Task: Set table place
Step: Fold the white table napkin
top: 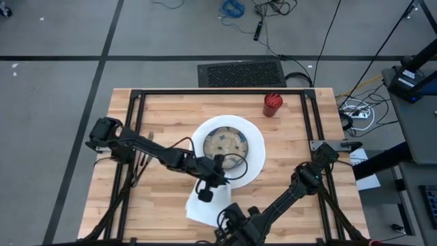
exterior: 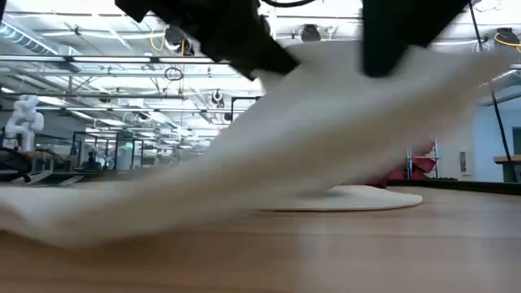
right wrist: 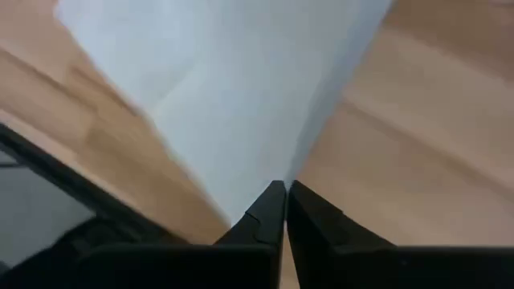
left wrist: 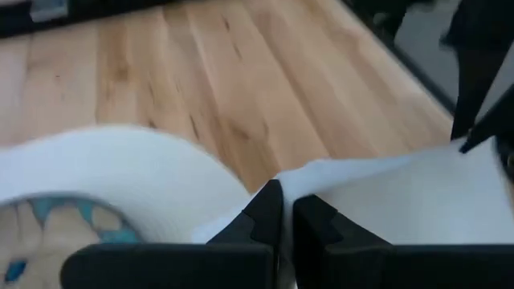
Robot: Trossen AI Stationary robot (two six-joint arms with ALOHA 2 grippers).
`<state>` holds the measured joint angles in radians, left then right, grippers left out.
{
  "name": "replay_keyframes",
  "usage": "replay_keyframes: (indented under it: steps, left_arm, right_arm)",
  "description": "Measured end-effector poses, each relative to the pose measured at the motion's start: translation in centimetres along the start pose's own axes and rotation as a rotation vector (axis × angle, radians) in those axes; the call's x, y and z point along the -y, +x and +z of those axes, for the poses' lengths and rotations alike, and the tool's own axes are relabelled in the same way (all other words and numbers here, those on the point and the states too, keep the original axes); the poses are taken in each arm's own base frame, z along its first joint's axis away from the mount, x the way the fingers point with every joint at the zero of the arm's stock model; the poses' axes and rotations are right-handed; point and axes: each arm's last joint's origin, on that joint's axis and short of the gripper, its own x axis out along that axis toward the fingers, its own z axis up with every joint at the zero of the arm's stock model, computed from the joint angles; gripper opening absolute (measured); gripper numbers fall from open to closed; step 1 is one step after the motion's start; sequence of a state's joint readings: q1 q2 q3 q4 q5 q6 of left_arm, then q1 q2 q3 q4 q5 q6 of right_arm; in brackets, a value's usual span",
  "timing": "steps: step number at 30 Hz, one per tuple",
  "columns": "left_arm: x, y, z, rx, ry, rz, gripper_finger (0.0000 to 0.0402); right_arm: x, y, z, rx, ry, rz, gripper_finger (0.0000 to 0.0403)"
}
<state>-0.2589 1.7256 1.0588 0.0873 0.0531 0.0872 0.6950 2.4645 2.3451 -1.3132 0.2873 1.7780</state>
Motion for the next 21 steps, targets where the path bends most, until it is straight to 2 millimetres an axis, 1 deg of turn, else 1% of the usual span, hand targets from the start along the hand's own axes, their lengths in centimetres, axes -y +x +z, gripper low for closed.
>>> replay_keyframes:
  steps: [4,7,10,14,17,21]
  left_arm:
    - [-0.9,0.2,0.6,0.079,-0.007,0.023,0.0000]
    - [-1.3,0.8,0.4,0.094,-0.011,0.035,0.0000]
    - [-1.5,1.9,-0.5,0.077,-0.016,0.041,0.0000]
    - [-1.5,3.9,-1.8,0.063,-0.016,0.040,0.0000]
    - [-1.6,5.1,-1.8,0.079,-0.016,0.046,0.0000]
    - [-1.7,5.9,-1.2,0.100,-0.008,0.048,0.0000]
  right_arm:
    - [0.6,-0.2,-0.8,-0.049,0.035,-0.051,0.0000]
    - [1.4,-0.4,-1.3,-0.080,0.070,-0.126,0.0000]
    - [2.0,-0.7,-2.0,-0.091,0.092,-0.176,0.0000]
    - [2.0,-0.8,-2.3,-0.100,0.100,-0.178,0.0000]
    - [2.0,-0.7,-2.3,-0.106,0.101,-0.181,0.0000]
    - [2.5,-0.9,-3.0,-0.106,0.116,-0.220,0.0000]
